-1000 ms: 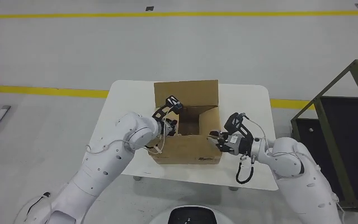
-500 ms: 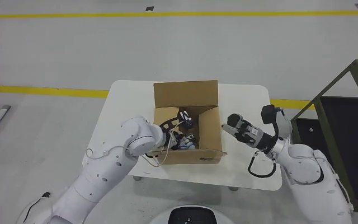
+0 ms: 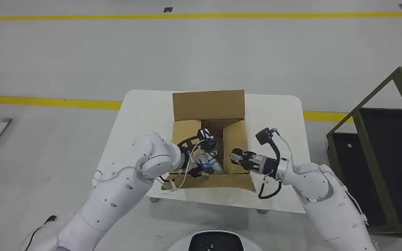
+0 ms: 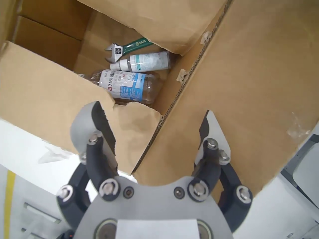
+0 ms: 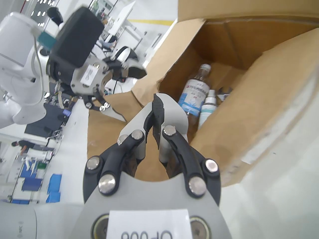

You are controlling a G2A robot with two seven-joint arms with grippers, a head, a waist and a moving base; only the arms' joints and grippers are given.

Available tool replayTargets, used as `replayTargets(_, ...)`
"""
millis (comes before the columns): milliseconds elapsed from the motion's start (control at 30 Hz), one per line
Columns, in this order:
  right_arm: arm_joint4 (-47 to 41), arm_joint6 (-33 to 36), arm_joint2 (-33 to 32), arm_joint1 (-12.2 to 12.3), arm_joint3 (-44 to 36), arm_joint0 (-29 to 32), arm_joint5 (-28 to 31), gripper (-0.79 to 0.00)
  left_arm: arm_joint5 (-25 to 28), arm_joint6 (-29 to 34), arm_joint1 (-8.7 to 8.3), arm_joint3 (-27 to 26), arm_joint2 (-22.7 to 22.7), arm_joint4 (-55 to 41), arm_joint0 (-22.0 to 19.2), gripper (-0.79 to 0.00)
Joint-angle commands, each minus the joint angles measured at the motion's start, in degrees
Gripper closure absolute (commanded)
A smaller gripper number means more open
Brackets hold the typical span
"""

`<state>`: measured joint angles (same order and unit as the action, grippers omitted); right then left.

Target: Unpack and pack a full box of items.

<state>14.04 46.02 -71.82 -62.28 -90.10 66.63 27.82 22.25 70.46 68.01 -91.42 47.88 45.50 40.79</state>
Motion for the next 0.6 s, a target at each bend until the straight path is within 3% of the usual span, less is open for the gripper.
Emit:
replayTargets(0,-0.81,1.44,1.54,-0.12,0.61,-0.60,1.94,0.000,-1.22,-1.26,-0.04,0.22,0.82,-0.13,-0.14,-0.785)
replayTargets(233,-3.05,7.84,4.85,0.03,2.81,-1.53,7.32,0.000,-3.79,-3.72,-0.18,1.87,2.39,1.76,-0.83,-0.785)
replayTargets(367,-2.58,11.98,6.67,0.22,3.55,-2.05,7.50,0.000,-5.17,-5.09,-0.10,2.83,2.77,2.19,-1.11,-0.785)
replayTargets(567,0.35,12.82,8.78,0.19,4.55,-3.25,5.98,0.000,-7.32,-7.51,0.32,3.44,1.44,5.61,-1.57,-0.785)
